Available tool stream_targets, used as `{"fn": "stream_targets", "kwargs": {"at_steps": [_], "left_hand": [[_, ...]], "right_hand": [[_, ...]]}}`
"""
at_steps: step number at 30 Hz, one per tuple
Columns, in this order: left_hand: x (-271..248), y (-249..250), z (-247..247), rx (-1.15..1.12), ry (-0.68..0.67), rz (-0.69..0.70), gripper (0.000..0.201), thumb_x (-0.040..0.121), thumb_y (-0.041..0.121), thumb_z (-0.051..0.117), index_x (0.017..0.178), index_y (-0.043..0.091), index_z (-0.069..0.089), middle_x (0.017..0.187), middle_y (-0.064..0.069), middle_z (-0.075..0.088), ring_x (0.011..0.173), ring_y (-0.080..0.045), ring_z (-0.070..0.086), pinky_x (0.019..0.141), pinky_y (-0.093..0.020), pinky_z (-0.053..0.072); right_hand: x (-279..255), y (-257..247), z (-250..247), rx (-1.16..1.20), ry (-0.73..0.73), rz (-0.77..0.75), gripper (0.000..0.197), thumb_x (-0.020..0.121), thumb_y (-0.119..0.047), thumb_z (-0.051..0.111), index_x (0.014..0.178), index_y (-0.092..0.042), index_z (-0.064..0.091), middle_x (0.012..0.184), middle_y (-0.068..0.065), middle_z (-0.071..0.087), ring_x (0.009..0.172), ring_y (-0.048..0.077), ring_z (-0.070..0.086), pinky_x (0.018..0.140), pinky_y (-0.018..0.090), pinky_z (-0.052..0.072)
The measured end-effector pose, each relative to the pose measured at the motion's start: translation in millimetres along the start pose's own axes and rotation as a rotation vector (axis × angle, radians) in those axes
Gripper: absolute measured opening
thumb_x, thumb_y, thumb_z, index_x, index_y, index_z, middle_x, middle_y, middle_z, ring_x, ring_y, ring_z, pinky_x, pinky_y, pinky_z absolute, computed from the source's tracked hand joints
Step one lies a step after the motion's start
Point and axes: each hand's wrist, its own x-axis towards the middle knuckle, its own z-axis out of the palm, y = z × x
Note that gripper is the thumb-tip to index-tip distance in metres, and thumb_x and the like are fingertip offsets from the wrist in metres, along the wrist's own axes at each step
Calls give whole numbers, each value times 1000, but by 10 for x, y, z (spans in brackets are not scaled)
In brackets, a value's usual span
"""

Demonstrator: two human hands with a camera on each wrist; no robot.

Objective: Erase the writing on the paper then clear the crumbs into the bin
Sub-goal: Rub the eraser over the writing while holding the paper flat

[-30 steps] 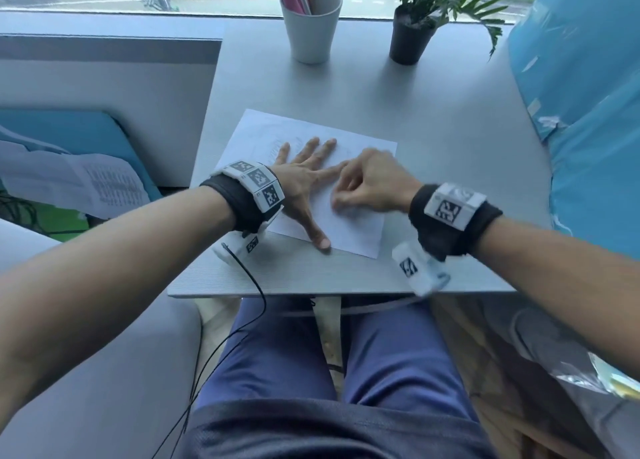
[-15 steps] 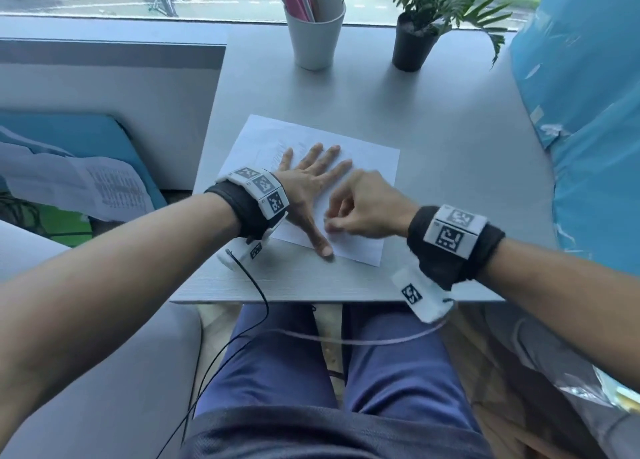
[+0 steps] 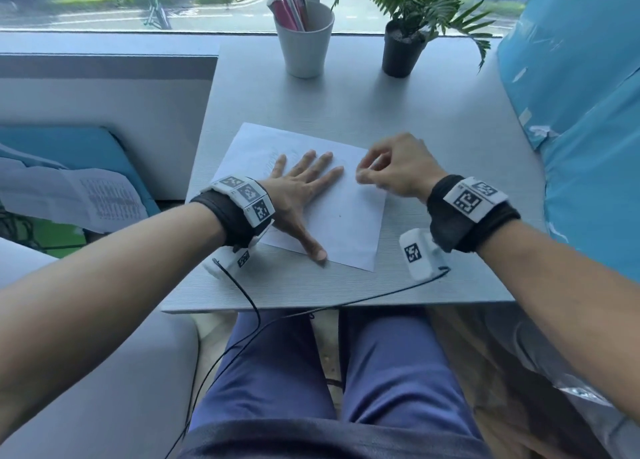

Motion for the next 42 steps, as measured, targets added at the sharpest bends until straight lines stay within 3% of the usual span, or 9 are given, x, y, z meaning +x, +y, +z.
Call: {"fn": "stream_targets", "kwargs": {"at_steps": [3,7,13,19,23,28,33,36,42], "left_hand": [[-41,-35,-63,45,-21,1,137,56,94,57,153,36,-22,159,7,-33,144,-16,-33,115,-59,-19],[-164,81,-194,267,43,-91,106,83,82,35,158,20,-6,165,-3,-16,152,-18,-13,119,-58,-8],[-407,558,174,230,-36,523,77,97,64,31,159,29,2,165,8,-11,152,-13,-11,120,-43,-9],[-236,-38,-5,69,-43,79,98,76,87,3,155,32,-17,159,7,-29,147,-14,-25,121,-54,-4],[-99,4,-200,-62,-34,-131,108,77,86,28,157,27,-13,162,4,-26,149,-15,-21,119,-61,-2],[48,211,-135,-102,-25,-166,133,57,85,68,153,43,-14,160,7,-30,147,-20,-27,111,-73,-5],[54,200,-119,-114,-19,-177,141,54,84,70,154,39,-17,159,12,-30,147,-15,-28,110,-73,-6],[64,186,-126,-125,-35,-195,143,52,85,71,153,39,-19,158,15,-32,146,-14,-29,110,-73,-8],[99,182,-127,-114,-59,-208,145,48,86,72,151,43,-21,157,15,-34,146,-16,-31,108,-75,-8]], "right_hand": [[17,157,-23,-19,-80,78,8,77,-21,79,83,-18,75,74,1,71,57,5,61,61,20,49],[27,166,-18,-32,-72,102,7,78,-20,79,83,-17,75,76,1,70,56,7,62,58,15,47],[37,143,-25,-76,-97,84,7,77,-19,80,83,-20,77,82,0,62,71,10,55,73,22,44],[-26,99,-30,-116,-96,67,8,79,-17,78,86,-16,76,96,3,60,90,15,51,82,23,46],[-115,32,8,-161,-91,68,7,80,-15,76,86,-12,76,90,1,59,85,15,55,80,25,50],[-194,-72,62,-260,-114,18,9,76,-11,71,80,-16,77,74,-4,63,76,15,62,72,20,50],[74,-158,-43,-117,-31,25,14,72,-16,81,84,-9,77,73,2,71,71,16,67,77,30,58],[126,-167,37,-144,53,52,12,72,-18,80,80,-9,78,72,-1,66,70,11,60,67,20,49],[-76,-171,215,-84,-93,12,12,70,-21,82,77,-12,79,60,-9,63,54,0,55,47,7,39]]}}
